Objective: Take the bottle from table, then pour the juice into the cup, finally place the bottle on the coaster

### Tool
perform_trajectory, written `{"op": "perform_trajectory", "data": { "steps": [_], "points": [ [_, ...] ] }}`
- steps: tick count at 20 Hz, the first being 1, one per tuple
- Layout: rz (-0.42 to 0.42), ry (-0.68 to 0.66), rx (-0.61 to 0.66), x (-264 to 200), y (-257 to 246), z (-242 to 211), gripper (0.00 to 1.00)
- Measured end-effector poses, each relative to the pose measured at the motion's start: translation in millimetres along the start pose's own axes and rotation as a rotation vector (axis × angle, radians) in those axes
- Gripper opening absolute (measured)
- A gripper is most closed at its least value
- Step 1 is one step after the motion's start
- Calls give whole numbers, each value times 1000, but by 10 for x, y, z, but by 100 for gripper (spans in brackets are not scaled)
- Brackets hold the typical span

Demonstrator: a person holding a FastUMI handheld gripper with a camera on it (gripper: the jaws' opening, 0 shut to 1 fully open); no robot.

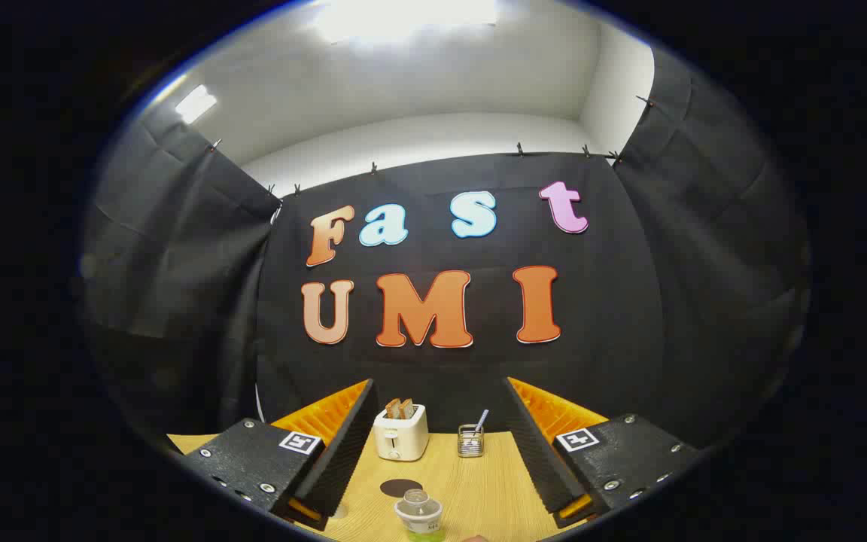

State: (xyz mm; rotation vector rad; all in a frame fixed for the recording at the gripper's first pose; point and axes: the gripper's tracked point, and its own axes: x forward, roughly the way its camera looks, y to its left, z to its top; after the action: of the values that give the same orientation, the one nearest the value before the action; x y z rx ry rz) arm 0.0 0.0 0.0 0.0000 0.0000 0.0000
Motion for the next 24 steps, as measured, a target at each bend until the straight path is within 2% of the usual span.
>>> {"op": "perform_trajectory", "data": {
  "steps": [24],
  "points": [
    [19, 9, 11, -45, 83, -37, 98]
  ]
}}
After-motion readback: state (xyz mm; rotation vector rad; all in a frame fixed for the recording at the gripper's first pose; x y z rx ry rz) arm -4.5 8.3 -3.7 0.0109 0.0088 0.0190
